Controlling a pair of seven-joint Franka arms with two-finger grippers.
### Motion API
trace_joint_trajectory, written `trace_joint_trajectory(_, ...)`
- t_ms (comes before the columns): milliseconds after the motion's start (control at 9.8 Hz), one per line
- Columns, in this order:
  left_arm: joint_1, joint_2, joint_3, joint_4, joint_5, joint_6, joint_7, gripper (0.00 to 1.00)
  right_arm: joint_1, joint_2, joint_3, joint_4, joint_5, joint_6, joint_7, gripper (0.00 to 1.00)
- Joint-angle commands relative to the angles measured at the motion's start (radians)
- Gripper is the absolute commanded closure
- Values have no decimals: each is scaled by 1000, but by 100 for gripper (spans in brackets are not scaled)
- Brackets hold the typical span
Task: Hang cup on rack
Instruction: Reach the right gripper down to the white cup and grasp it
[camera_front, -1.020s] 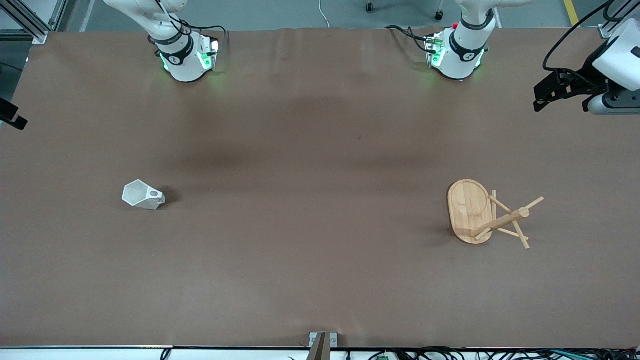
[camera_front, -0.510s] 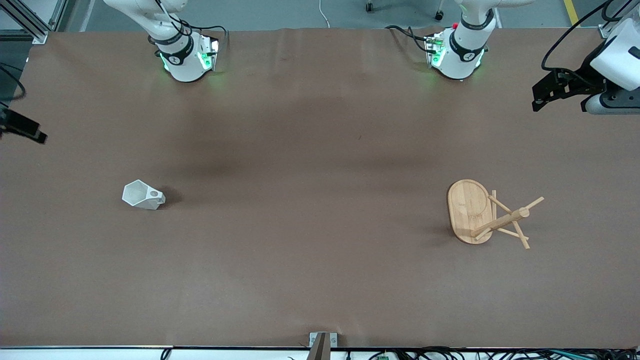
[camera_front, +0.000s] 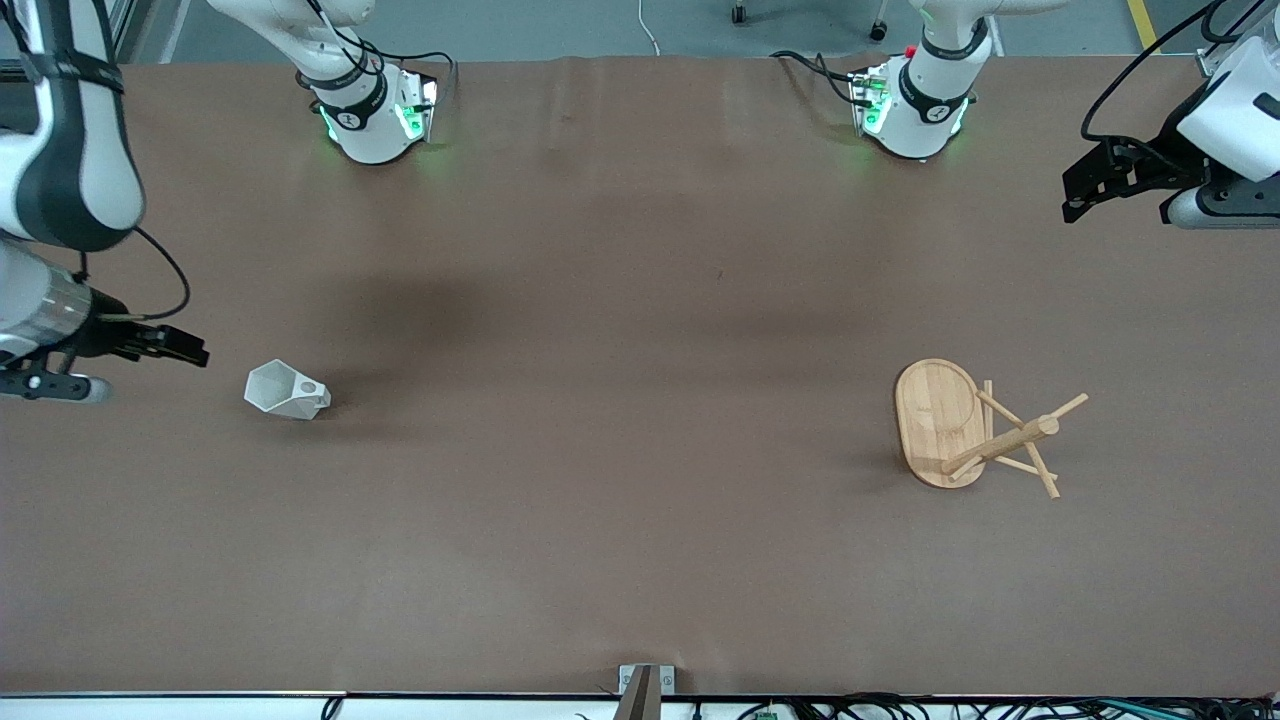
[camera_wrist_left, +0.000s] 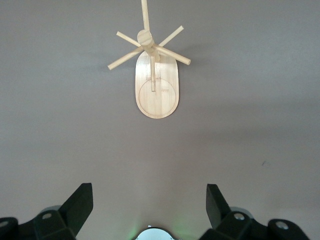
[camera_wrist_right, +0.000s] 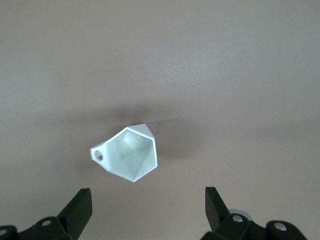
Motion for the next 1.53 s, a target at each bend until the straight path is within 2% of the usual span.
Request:
trace_joint_trajectory(0,-3,14,-5,-12,4,-4,-24,0,-35,68,9,-49,16,113,-51,0)
trace_joint_trajectory(204,-3,14,-19,-12,8,-5,-26,0,-38,135,9,-63,72,168,-62,0)
trace_joint_trajectory(510,-3,14,-20,-12,7,-4,-26,0,-29,177,9,-150,79,328,-80,0)
trace_joint_trajectory(714,-3,14,-20,-12,7,-4,-24,0,-29,197,9,-149,77,337,-89,10)
trace_joint_trajectory(918,-5,14,-20,-12,7,-4,-24,0,-29,211,9,-143,79,343,-89,39)
trace_joint_trajectory(1122,-5,14,-22,-12,7,-4,-24,0,-26,224,10,-141,100,368,-89,54)
trace_joint_trajectory(1429,-5,14,-22,-12,2,-5,-18,0,-24,225,10,-141,117,365,-86,98)
